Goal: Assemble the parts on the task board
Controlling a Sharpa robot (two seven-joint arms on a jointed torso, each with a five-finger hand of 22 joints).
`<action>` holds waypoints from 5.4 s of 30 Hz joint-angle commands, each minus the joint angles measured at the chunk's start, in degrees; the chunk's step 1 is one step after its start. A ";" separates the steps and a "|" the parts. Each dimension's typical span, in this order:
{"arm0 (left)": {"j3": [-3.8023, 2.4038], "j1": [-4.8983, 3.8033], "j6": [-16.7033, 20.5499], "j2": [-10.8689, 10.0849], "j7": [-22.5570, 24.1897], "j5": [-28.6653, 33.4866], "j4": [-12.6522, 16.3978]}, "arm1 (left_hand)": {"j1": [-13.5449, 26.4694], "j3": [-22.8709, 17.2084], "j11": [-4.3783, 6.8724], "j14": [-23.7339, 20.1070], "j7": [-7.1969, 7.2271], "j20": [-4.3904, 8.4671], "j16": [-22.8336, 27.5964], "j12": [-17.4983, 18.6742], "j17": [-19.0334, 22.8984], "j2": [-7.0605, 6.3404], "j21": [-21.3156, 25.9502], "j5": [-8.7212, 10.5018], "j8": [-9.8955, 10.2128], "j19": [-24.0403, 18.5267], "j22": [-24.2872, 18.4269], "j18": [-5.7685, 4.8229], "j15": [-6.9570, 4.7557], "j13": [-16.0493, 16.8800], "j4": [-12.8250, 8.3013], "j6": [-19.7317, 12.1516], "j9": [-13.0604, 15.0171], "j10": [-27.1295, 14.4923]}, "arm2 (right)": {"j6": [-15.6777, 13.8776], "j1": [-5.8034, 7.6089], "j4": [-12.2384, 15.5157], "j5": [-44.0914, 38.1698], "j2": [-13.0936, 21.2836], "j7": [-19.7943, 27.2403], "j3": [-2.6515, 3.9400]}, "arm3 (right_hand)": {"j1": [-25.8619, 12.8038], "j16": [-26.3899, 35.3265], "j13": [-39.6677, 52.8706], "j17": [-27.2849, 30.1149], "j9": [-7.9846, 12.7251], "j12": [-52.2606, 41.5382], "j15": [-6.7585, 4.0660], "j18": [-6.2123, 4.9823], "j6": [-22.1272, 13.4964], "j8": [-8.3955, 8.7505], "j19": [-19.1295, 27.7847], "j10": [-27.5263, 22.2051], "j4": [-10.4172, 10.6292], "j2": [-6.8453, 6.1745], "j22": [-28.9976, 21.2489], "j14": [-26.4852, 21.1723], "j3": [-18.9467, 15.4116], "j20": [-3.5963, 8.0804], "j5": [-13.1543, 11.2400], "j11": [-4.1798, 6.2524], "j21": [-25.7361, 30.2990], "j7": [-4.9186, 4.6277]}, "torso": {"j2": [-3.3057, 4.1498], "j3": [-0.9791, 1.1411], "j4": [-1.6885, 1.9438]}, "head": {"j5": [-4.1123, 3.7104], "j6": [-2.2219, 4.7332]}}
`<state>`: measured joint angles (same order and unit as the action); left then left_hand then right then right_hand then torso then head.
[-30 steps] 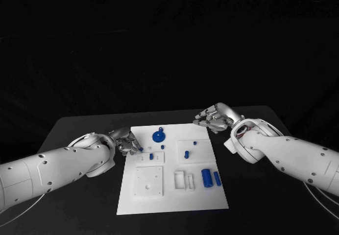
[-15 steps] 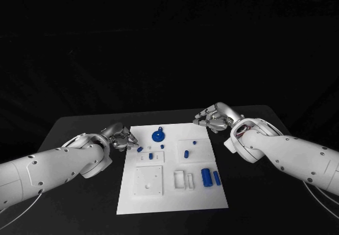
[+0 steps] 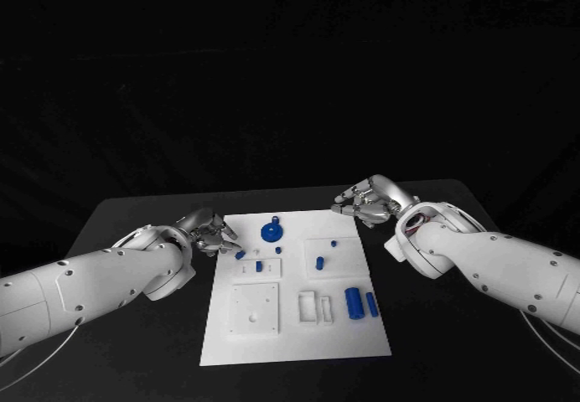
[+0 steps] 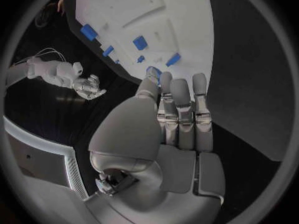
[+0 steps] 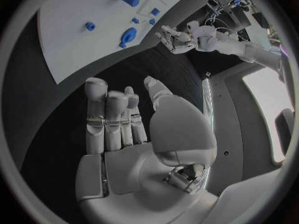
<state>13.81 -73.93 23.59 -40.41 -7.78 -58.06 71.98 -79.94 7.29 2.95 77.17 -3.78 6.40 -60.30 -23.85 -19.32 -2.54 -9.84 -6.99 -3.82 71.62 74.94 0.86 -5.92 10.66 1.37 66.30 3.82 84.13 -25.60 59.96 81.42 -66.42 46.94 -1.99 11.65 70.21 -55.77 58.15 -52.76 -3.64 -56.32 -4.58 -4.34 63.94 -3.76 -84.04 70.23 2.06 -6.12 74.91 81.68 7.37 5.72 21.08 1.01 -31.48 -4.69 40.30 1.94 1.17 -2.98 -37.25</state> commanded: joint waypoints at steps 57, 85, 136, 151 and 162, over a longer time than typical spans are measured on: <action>0.00 2.46 -3.75 3.67 -3.06 -5.96 -3.99 | -2.29 -0.86 -0.30 -0.07 0.70 0.13 0.01 0.07 -0.32 4.54 1.23 -4.51 0.17 0.82 1.09 -0.86 0.12 0.28 -0.84 1.98 -0.05 2.09 | 1.03 -0.22 0.00 0.01 -0.17 0.57 0.01 | -0.63 0.05 0.06 -0.04 0.02 -0.02 -0.06 -0.61 -0.24 0.21 -0.40 -0.07 0.13 0.21 3.47 -0.16 -0.37 -0.06 0.29 -0.11 0.08 -0.11 | -0.11 0.06 0.04 | -0.36 -0.47; 0.00 2.65 -5.28 4.85 -4.86 -7.15 -5.32 | -3.93 -1.91 -0.43 -0.07 0.65 0.15 0.05 0.12 -0.27 6.56 1.14 -5.77 0.11 0.76 1.15 -0.86 0.16 0.38 0.22 1.58 -0.01 2.06 | 1.07 -0.24 0.09 0.01 -0.11 0.56 0.01 | -0.69 0.06 0.11 -0.03 0.02 -0.07 -0.07 -0.59 -0.14 0.21 -0.40 -0.04 0.15 0.27 3.47 -0.16 -0.44 -0.05 0.39 -0.09 0.10 -0.08 | -0.09 0.08 0.02 | -0.58 -0.64; -0.82 -2.20 -23.87 0.96 3.58 17.00 -2.01 | -0.03 -17.32 0.30 0.19 1.70 1.20 -2.05 -2.73 -2.12 4.69 -8.61 -3.01 0.11 -2.79 1.25 -0.72 -0.61 -0.62 -8.75 7.52 6.71 2.45 | 1.45 -0.24 2.79 -7.09 -2.27 4.98 -0.12 | 0.17 0.16 0.35 -0.04 0.05 -0.16 -0.11 -0.39 -0.11 0.21 -0.16 -0.13 -10.11 2.05 3.55 -0.25 1.86 0.02 -0.08 -0.09 -0.34 -0.33 | -0.23 0.13 -0.07 | 0.66 1.41; -0.97 -5.57 -45.70 1.41 -3.48 34.84 -1.03 | 1.27 -17.29 0.20 -0.29 1.81 1.23 -2.91 -3.20 -2.94 5.14 -9.48 -4.64 0.10 -3.40 1.20 -0.80 -0.65 -0.16 -9.74 6.94 9.74 2.42 | 0.09 -0.23 5.89 -21.67 -5.02 8.91 -2.46 | 2.25 1.05 -0.14 0.83 0.08 0.35 0.12 -0.33 -1.82 0.25 0.53 -0.61 -16.63 2.42 3.33 -0.81 2.27 -0.18 -1.85 -0.29 0.67 -0.77 | -0.17 0.04 -0.04 | 1.89 2.82; -0.96 -5.71 -49.84 2.44 -4.75 41.52 -1.33 | 2.19 -18.07 0.23 -0.39 1.87 1.29 -3.34 -3.57 -3.28 4.99 -10.13 -6.51 0.12 -3.63 1.21 -0.72 -0.71 0.10 -10.58 6.70 11.74 2.42 | 1.29 -0.15 7.08 -30.02 -7.03 9.97 -5.19 | 4.29 2.06 -1.06 1.81 0.06 1.55 -0.97 0.77 -3.65 0.21 0.99 -0.83 -17.62 1.25 3.05 -1.37 -0.25 0.88 -3.07 1.26 2.41 0.69 | -0.06 0.09 0.00 | 2.89 2.92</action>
<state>12.90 -79.46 -22.30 -38.12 -11.45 -20.87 70.65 -78.18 -10.75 2.85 77.22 -3.29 7.68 -63.43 -27.24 -22.55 2.27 -19.81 -13.28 -3.50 68.26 74.94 0.85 -6.63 10.69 -8.98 71.36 4.90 84.05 -25.14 59.79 88.31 -91.34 40.02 6.38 6.50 74.15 -54.01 57.12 -50.99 -3.64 -54.99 -5.22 -4.36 60.52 -3.76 -83.11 69.42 -15.61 -4.91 74.93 80.43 7.20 6.24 17.97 2.05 -29.26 -4.00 40.19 2.02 1.15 -0.45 -34.22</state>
